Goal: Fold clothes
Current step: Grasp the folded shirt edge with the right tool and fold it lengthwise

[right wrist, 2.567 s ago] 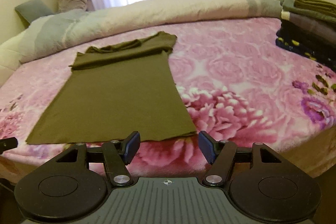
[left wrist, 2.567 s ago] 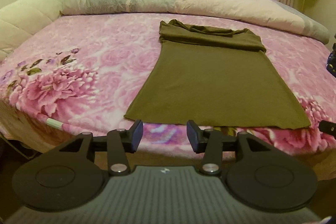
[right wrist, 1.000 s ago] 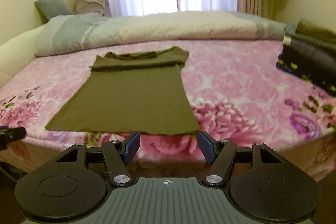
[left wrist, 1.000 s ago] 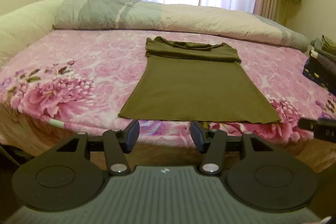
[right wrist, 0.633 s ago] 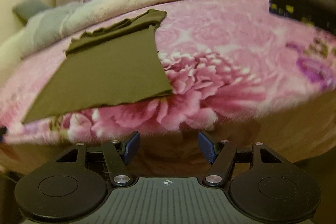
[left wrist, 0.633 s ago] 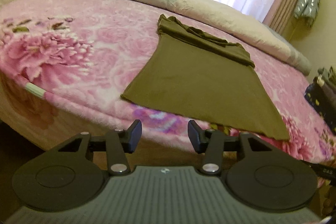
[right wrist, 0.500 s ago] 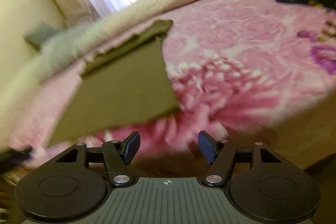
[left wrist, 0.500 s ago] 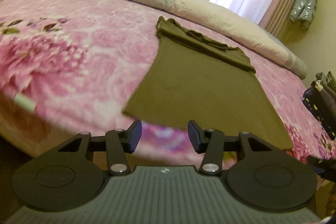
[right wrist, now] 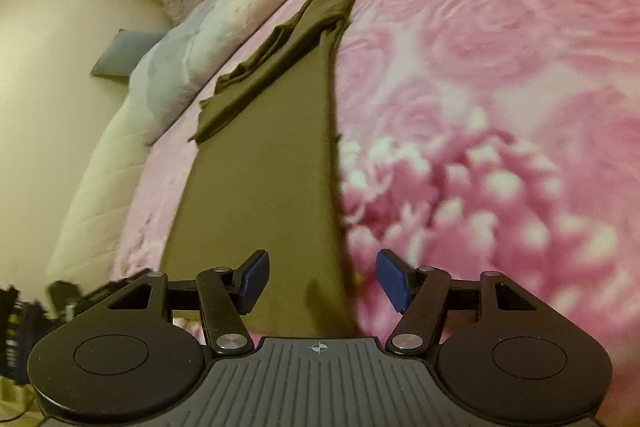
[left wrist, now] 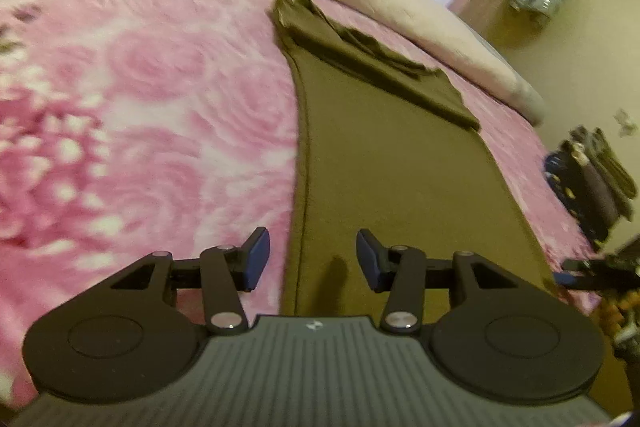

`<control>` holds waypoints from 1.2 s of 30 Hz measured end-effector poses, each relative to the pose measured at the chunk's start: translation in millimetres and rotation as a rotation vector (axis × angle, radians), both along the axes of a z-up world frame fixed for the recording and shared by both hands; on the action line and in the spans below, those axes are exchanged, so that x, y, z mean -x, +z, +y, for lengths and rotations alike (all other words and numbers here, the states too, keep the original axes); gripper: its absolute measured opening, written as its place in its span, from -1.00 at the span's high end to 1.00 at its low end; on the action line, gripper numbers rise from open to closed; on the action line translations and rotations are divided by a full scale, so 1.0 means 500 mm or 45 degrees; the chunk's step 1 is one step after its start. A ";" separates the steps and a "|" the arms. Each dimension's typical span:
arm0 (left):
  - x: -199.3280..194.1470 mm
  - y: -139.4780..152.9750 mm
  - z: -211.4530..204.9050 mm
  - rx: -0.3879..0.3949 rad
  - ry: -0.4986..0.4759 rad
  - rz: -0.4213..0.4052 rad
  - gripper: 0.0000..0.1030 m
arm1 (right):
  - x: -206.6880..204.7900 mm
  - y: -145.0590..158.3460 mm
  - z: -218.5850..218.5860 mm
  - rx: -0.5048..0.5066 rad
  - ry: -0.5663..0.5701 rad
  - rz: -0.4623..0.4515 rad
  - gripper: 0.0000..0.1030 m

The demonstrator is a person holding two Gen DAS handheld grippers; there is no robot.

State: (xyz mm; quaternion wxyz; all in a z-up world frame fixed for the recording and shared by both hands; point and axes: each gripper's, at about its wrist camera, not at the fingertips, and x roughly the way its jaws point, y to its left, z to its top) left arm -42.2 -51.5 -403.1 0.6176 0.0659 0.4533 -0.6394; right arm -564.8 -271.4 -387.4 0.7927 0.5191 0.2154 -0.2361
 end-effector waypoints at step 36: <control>-0.033 -0.002 0.050 0.069 -0.113 0.351 0.97 | 0.050 -0.024 -0.017 -0.157 0.062 -0.224 0.98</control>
